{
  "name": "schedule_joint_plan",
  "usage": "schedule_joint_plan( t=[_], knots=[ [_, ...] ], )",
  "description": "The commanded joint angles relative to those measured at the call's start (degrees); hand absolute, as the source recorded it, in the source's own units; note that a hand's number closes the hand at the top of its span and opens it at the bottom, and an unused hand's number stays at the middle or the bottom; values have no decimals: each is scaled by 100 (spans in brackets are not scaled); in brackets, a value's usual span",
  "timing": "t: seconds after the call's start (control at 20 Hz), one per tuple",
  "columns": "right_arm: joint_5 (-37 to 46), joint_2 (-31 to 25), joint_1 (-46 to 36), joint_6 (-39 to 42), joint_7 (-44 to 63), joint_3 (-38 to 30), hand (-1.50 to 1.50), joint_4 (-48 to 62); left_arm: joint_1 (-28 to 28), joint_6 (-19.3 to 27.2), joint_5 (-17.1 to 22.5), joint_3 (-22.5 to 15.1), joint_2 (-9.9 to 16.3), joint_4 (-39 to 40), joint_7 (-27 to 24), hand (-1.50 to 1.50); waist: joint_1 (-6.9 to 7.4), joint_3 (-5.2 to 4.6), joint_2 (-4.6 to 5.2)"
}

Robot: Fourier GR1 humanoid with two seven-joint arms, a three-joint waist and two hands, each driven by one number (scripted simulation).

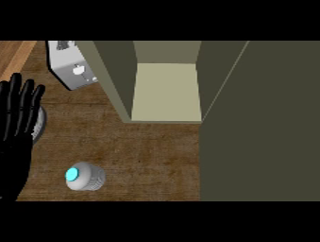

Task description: Pick up the bottled water, place it into the cabinet and close the cabinet

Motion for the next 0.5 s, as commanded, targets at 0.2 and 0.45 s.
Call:
schedule_joint_plan(
  t=[0.2, 0.45],
  knots=[
    [122, -37, 771, 52, 140, -5, -150, -826, 1670, -671, 711, 253, 288, -1444, -19, -150, 6, 80, -48],
    [-363, -85, 1029, 542, 685, 669, -150, -1284, 2588, -1010, 2025, 238, 121, -1473, 503, -150, 45, 74, -56]
  ],
)
